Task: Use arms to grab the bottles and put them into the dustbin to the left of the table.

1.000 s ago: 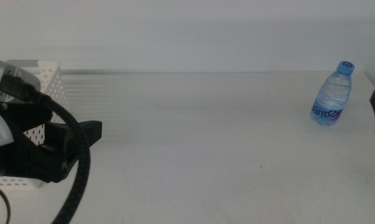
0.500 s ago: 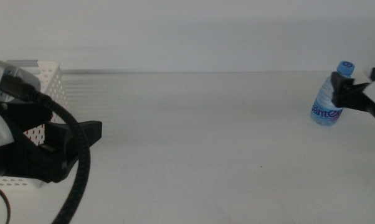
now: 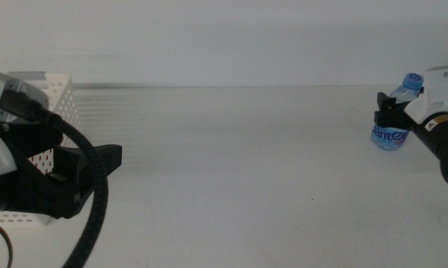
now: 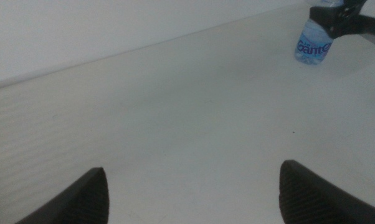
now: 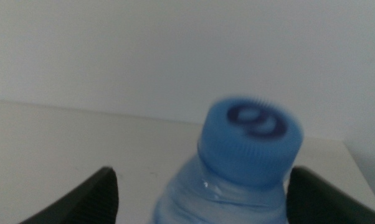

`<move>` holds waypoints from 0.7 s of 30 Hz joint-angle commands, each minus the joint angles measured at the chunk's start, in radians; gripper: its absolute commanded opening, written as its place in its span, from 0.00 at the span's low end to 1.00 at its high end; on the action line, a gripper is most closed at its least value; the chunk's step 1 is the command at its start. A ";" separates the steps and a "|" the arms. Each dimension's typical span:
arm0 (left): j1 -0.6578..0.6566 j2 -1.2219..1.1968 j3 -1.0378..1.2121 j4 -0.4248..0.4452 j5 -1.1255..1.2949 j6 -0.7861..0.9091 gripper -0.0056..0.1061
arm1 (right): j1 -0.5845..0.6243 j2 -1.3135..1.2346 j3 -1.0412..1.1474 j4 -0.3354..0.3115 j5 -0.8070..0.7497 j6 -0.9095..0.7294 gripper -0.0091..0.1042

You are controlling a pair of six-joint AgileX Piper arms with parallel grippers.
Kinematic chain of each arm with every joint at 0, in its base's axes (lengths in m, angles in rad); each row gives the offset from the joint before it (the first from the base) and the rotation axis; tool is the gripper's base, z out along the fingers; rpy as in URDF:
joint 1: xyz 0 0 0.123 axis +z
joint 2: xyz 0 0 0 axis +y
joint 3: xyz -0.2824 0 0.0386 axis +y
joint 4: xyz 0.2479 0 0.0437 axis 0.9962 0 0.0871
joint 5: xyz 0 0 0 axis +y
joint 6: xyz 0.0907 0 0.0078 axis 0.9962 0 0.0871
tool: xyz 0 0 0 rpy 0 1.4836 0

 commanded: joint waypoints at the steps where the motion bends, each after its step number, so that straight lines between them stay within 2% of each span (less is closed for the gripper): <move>1: -0.007 -0.006 -0.025 -0.017 -0.074 -0.012 0.86 | -0.012 -0.001 -0.042 0.006 -0.104 -0.012 0.76; 6: -0.007 -0.006 -0.025 -0.017 -0.074 -0.012 0.86 | -0.033 0.074 -0.052 0.040 -0.212 -0.006 0.76; 10: -0.007 -0.006 -0.025 -0.017 -0.074 -0.012 0.86 | -0.043 0.108 -0.057 0.041 -0.256 -0.001 0.74; 15: -0.007 -0.006 -0.025 -0.017 -0.074 -0.012 0.86 | -0.044 0.147 -0.101 0.037 -0.254 -0.001 0.67; 18: -0.007 -0.006 -0.025 -0.017 -0.074 -0.012 0.86 | -0.044 0.166 -0.122 0.022 -0.247 -0.002 0.55; 21: -0.007 -0.006 -0.025 -0.017 -0.074 -0.012 0.86 | -0.043 0.163 -0.122 -0.019 -0.238 0.000 0.28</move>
